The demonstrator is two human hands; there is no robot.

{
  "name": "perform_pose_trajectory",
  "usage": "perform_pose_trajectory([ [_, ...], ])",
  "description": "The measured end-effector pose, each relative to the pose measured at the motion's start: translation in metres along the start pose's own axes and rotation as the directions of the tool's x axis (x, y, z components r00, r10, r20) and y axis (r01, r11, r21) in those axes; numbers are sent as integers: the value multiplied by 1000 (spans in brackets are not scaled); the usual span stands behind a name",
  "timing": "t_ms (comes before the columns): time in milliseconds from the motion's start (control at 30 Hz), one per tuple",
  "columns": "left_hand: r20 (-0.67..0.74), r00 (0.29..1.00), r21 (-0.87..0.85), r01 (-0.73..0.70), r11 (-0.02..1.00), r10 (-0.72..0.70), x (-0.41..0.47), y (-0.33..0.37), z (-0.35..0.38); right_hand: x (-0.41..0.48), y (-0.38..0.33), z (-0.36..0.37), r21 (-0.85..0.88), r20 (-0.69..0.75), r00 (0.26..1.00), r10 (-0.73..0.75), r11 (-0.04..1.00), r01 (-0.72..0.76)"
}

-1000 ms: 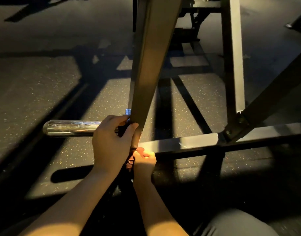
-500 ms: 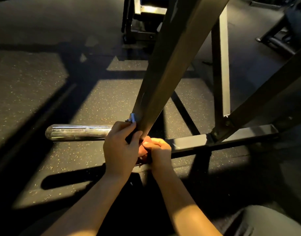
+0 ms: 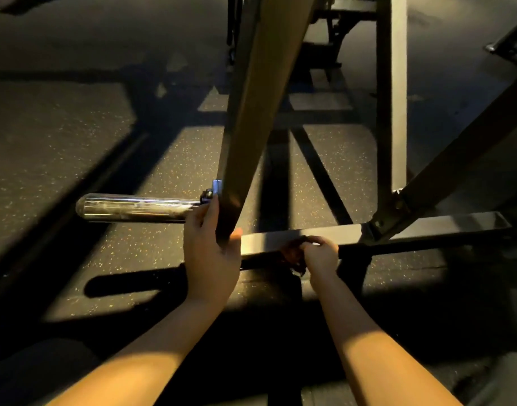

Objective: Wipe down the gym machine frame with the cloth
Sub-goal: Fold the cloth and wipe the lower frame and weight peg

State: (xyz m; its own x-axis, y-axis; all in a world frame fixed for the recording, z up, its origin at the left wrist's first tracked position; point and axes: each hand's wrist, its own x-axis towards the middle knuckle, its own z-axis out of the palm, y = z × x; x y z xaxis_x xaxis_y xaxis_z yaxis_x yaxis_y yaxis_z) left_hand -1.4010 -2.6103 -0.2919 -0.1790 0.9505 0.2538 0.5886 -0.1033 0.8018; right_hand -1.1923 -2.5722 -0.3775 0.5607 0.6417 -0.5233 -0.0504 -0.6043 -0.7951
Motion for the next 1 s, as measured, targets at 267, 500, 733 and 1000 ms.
perform_pose_trajectory([
  [267, -207, 961, -26, 184, 983, -185, -7, 29, 44, 84, -24, -71, -377, -155, 859, -489, 832, 406],
  [500, -433, 854, -40, 301, 953, -288, -9, 41, 73, 85, 27, -22, -394, 221, 771, -598, 668, 631],
  [733, -177, 931, 386, 365, 847, -320, -45, 19, 112, 66, 28, 5, -459, 699, 527, -483, 262, 849],
  [1000, 368, 832, 667, 75, 741, -415, -33, -11, 161, 158, 16, -98, -489, 482, 597, -641, 368, 791],
])
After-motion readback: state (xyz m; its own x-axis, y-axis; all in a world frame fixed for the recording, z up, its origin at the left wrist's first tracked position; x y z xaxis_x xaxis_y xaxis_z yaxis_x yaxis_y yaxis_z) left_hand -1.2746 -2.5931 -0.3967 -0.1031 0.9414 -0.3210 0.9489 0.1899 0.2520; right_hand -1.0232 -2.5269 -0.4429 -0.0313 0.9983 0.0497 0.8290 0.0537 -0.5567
